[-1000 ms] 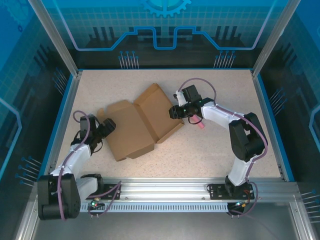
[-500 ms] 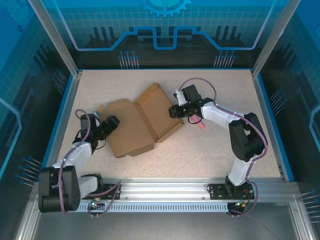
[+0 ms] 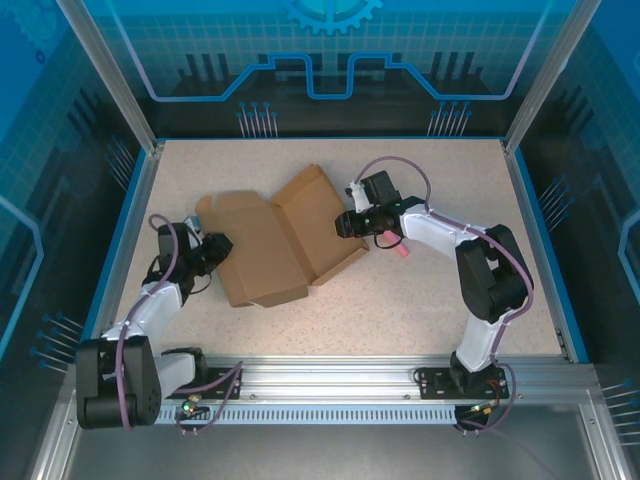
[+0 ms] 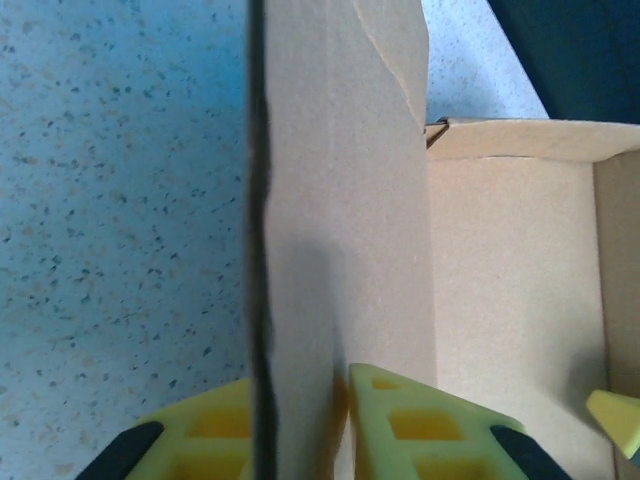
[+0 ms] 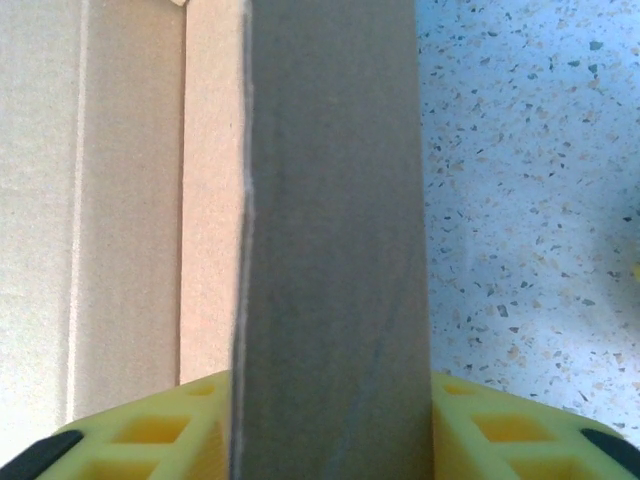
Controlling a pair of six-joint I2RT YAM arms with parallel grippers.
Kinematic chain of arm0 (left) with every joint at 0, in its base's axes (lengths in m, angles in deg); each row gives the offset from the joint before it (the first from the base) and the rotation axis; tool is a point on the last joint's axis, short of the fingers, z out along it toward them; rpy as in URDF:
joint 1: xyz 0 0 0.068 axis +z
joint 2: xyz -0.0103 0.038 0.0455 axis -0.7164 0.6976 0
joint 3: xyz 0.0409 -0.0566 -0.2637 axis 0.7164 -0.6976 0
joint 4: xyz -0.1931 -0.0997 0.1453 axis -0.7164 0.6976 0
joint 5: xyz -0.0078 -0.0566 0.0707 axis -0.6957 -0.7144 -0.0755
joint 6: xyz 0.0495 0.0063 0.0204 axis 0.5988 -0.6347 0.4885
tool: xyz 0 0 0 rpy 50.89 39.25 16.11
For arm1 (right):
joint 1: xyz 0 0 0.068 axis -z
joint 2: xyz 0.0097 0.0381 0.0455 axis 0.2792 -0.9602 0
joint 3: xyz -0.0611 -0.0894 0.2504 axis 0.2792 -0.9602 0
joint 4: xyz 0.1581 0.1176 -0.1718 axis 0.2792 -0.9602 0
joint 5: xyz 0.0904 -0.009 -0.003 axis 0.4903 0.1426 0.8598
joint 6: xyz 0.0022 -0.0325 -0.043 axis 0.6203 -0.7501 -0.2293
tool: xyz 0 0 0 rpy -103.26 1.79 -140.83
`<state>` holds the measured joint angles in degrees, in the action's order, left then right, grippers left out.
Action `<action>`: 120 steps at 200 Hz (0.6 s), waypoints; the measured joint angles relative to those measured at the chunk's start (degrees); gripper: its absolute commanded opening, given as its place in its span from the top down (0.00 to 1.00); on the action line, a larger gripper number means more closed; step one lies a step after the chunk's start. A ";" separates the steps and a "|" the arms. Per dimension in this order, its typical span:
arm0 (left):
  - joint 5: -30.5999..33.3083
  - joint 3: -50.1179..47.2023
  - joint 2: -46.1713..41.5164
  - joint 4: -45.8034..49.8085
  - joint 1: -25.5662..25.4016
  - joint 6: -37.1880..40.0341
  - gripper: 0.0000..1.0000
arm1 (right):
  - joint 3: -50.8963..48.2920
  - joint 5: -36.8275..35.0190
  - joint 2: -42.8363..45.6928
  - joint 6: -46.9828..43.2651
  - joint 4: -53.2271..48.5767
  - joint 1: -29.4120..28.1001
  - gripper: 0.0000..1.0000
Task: Fold the paper box
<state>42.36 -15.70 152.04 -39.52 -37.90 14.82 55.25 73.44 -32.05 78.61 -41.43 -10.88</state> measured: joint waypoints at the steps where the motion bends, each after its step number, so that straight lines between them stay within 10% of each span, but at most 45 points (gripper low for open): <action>1: 0.00 0.15 0.00 0.17 0.00 0.13 0.84 | 0.02 0.00 0.00 0.02 0.00 -0.02 0.49; 120: 8.20 21.68 1.75 23.45 -5.70 13.68 0.98 | 2.03 -3.89 4.26 -3.72 -5.33 0.15 0.31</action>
<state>50.56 5.98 153.79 -16.07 -43.61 28.51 57.28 69.55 -27.78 74.89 -46.76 -10.72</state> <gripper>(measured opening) 0.088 0.684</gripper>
